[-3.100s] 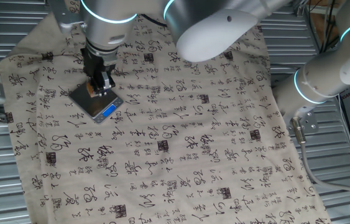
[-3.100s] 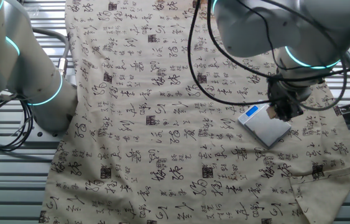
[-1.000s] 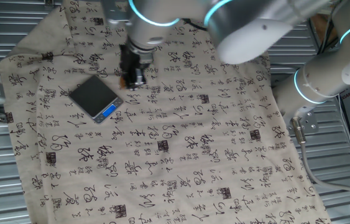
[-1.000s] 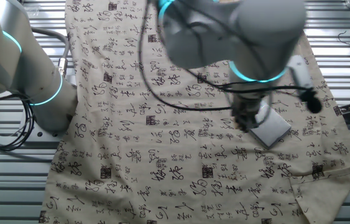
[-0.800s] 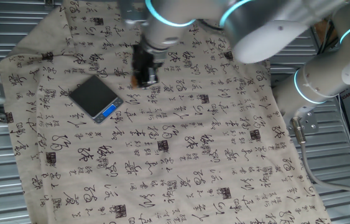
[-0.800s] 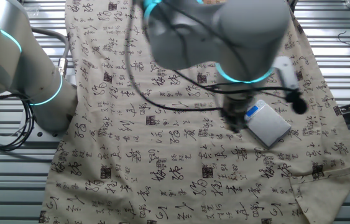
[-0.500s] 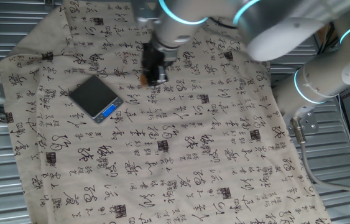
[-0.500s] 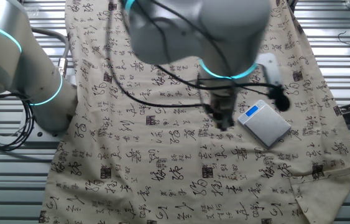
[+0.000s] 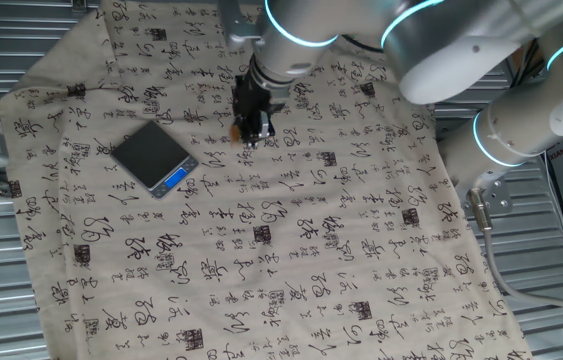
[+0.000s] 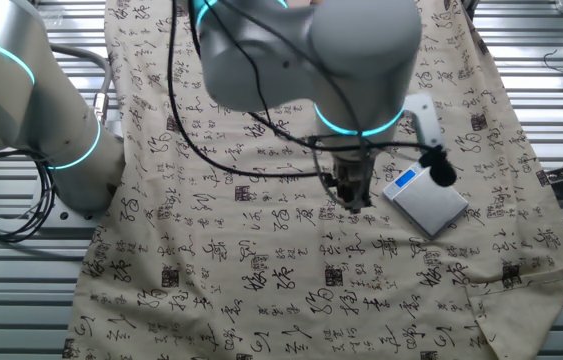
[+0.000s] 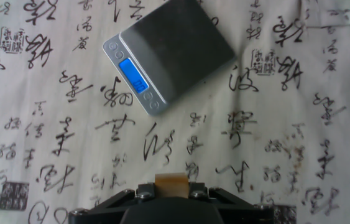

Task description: Remove the object from the scale

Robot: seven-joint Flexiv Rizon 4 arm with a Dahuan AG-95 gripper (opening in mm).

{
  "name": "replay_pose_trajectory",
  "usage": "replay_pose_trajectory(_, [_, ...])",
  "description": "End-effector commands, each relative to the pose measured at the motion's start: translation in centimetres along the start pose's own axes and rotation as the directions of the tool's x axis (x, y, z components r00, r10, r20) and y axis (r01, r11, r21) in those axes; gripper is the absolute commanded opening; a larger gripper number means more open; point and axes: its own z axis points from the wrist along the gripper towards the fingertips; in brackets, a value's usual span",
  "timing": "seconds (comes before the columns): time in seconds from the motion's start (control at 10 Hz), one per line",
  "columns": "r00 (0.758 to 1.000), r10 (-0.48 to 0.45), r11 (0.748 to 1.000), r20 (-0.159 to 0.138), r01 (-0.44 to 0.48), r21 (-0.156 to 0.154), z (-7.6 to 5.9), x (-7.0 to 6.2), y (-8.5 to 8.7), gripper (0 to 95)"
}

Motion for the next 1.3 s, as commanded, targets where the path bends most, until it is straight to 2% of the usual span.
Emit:
replay_pose_trajectory(0.1, [1.000, 0.000, 1.000, 0.004, 0.000, 0.005, 0.20, -0.01, -0.04, 0.0])
replay_pose_trajectory(0.5, [1.000, 0.004, 1.000, 0.005, -0.004, 0.005, 0.78, 0.04, -0.02, 0.0])
replay_pose_trajectory(1.1, [1.000, -0.008, 1.000, 0.004, 0.008, 0.001, 0.84, 0.04, 0.00, 0.0])
replay_pose_trajectory(1.3, [1.000, -0.024, 1.000, 0.006, 0.024, 0.000, 0.85, 0.05, 0.00, 38.0])
